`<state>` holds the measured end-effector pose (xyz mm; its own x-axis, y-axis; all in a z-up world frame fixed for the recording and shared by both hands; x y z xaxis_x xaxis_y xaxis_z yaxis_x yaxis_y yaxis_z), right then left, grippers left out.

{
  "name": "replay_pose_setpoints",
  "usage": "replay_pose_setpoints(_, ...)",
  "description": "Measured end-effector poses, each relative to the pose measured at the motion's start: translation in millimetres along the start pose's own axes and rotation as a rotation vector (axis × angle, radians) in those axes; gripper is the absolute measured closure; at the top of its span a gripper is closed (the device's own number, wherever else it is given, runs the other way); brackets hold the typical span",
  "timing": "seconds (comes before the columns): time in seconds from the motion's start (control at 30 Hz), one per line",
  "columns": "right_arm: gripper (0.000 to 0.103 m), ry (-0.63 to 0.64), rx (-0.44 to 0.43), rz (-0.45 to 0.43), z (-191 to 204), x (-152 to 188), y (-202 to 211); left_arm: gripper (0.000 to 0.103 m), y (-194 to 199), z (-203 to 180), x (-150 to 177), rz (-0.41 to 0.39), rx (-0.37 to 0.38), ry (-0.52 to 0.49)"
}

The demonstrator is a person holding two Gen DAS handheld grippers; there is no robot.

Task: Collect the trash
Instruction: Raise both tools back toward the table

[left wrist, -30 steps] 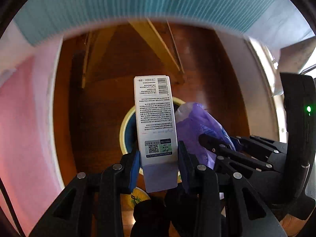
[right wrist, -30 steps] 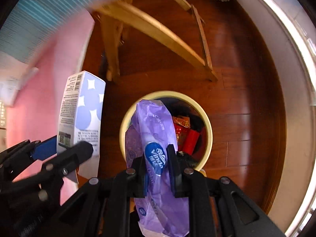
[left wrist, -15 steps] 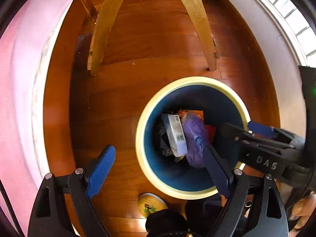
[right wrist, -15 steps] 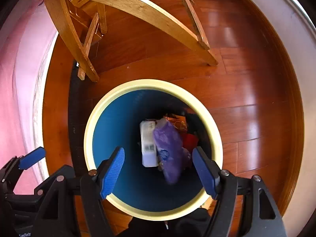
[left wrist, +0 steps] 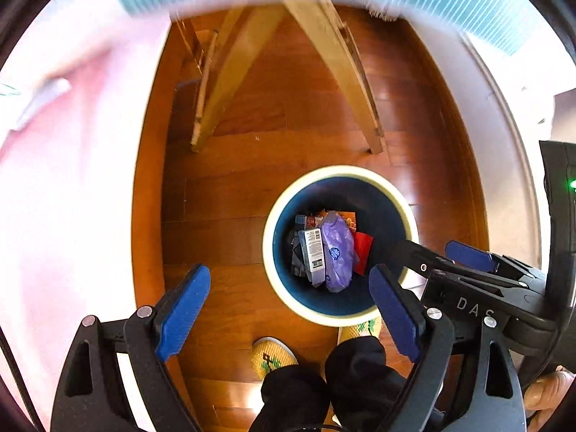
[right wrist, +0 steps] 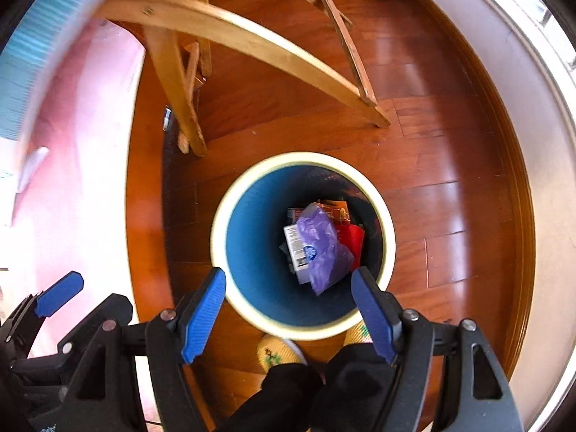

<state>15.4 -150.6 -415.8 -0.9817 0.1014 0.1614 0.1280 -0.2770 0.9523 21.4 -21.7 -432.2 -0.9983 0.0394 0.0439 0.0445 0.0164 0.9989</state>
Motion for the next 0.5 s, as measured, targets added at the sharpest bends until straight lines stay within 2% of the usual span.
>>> replay_pose_setpoints(0.27, 0.029, 0.027, -0.047, -0.082, 50, 23, 116, 0.014, 129, 9, 11, -0.083, 0.031, -0.002)
replay_pose_setpoints(0.37, 0.024, 0.052, -0.037, -0.134, 70, 32, 167, 0.014, 185, 13, 13, -0.140, 0.054, -0.011)
replay_pose_setpoints(0.43, 0.022, 0.068, -0.066, -0.174, 84, 37, 201, 0.014, 218, 17, 14, -0.178, 0.067, -0.017)
replay_pose_setpoints(0.5, 0.015, 0.086, -0.077, -0.219, 96, 40, 232, 0.014, 252, 20, 16, -0.222, 0.087, -0.024)
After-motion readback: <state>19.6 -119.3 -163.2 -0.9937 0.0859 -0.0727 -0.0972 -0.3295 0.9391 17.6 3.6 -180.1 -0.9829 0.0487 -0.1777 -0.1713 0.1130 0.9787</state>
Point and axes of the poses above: each gripper's, at about its wrist camera, not at the fingertips, and y roughly against the way its jaws point, z to its left, x to its underside, the point moved 9 cm from there along -y, roughly the way its jaws point, and after that the axes turned 12 degrees about z, right-handed, at the moved point
